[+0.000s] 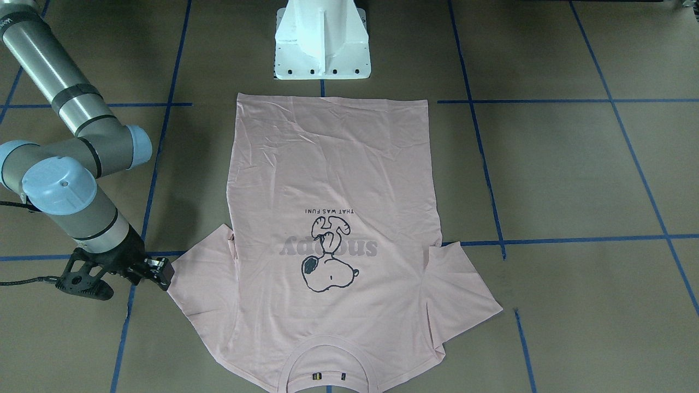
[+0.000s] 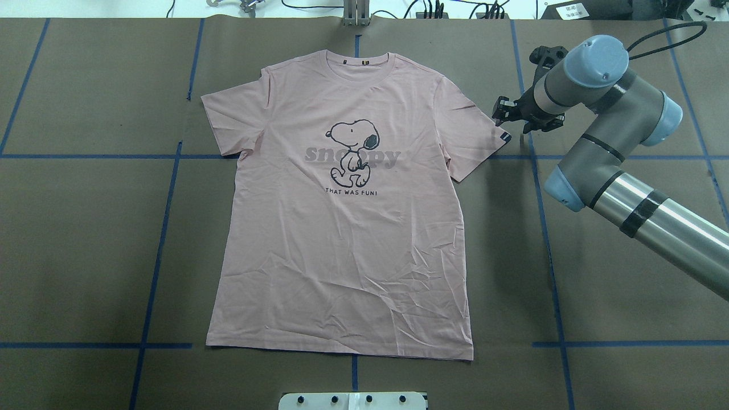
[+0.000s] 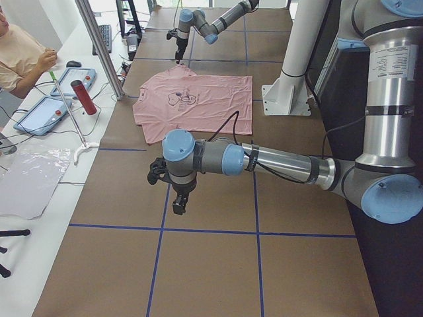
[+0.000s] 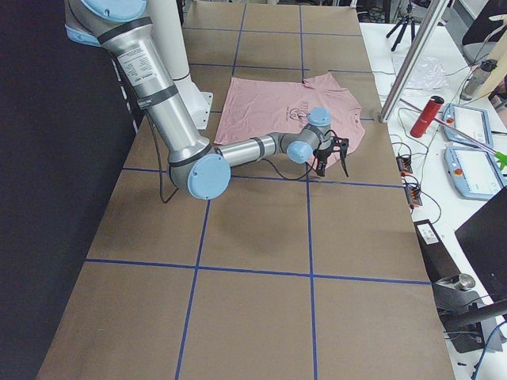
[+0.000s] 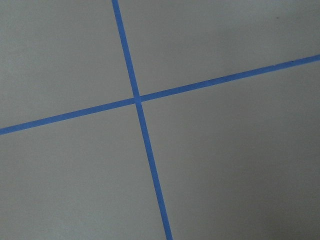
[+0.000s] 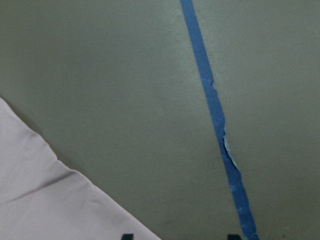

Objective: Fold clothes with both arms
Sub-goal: 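Grasp the sleeve nearest the right gripper and fold it toward the collar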

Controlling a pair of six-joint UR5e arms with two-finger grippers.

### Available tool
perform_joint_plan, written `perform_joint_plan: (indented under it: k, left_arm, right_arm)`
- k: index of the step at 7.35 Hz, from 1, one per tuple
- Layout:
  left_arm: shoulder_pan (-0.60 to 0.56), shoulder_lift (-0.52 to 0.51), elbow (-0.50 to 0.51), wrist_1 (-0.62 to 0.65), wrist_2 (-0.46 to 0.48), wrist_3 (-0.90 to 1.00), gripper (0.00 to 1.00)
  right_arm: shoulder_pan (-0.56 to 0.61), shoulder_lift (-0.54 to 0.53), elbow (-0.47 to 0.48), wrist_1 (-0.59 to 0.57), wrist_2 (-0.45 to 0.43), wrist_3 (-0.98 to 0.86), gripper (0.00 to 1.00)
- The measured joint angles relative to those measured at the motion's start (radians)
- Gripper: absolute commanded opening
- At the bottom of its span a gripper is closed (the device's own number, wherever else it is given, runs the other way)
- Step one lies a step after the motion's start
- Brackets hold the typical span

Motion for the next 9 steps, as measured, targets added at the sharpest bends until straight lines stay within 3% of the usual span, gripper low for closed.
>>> perform_joint_plan:
  k: [5,6,7,8,9]
  left_arm:
    - [0.0,0.003,0.001,0.0,0.0,0.001,1.0]
    - [0.0,0.004,0.001,0.0,0.0,0.002,1.0]
    - [0.0,0.004,0.0,0.0,0.0,0.002,1.0]
    - [0.0,0.005,0.0,0.0,0.0,0.002,1.0]
    - [0.0,0.005,0.0,0.0,0.0,0.002,1.0]
  right_arm:
    - [-0.013,0.0,-0.003,0.003,0.0,0.003,0.66]
    - [-0.016,0.0,-0.002,0.004,0.0,0.005,0.47]
    - [-0.018,0.0,-0.001,0.004,0.0,0.007,0.13]
    - [-0.02,-0.001,-0.001,0.004,0.0,0.01,0.0]
    - [-0.02,-0.001,-0.001,0.004,0.001,0.011,0.0]
